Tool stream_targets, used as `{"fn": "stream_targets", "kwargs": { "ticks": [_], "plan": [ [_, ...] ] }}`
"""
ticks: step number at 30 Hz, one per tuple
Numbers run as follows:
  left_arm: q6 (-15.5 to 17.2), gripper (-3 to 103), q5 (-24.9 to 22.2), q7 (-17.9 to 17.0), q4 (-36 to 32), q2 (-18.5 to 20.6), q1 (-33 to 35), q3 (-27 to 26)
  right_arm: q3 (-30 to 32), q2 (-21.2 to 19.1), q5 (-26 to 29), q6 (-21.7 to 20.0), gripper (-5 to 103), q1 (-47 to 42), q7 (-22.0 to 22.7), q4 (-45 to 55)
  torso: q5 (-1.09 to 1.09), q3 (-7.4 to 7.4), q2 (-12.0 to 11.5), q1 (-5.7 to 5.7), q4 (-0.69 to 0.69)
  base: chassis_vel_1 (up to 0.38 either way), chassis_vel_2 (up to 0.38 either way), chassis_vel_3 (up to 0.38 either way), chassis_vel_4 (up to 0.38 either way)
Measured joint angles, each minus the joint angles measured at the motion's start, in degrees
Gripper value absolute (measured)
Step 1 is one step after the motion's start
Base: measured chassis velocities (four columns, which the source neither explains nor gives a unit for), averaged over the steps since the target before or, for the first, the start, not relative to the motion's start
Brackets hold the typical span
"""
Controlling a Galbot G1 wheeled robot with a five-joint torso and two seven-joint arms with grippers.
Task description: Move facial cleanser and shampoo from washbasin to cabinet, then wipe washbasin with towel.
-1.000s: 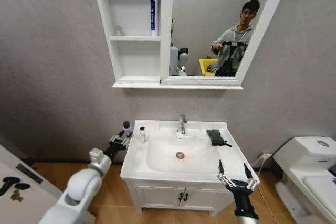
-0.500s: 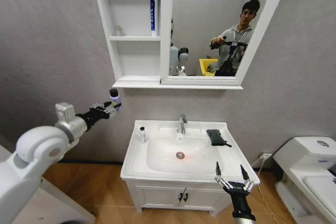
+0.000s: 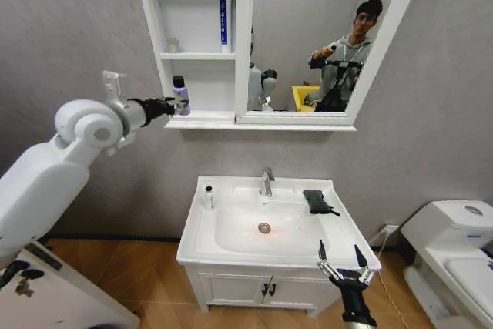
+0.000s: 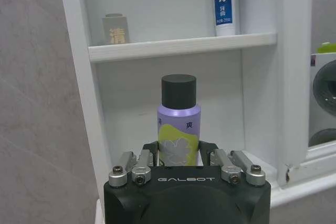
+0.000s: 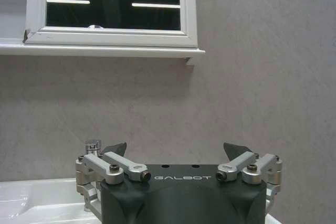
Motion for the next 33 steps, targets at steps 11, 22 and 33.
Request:
{"fn": "stream_targets", "kwargs": {
  "ticks": [11,22,33],
  "plan": [
    [-0.11,41,6.28,1.25,10.10,-7.91,-2.70,3.59,-0.03,0.07,0.44,0.24,100,0.40,0.10,-0.72,0.00,-0.01,0.00,0.00,0.01,0.000,0.000,0.000,0.000],
    [-0.57,41,12.79,2.57,14.07,-12.57,-0.47,1.20,0.98,-0.44,1.23,-0.18,100,0.29,0.62,-0.92,-0.01,-0.01,0.00,0.00,0.00,0.000,0.000,0.000,0.000],
    [-1.31,45,14.84,2.35,15.37,-12.69,1.05,0.31,0.64,-0.18,0.91,-0.20,100,0.73,0.61,-1.90,-0.01,-0.01,0.00,-0.01,0.00,0.000,0.000,0.000,0.000]
  ]
}}
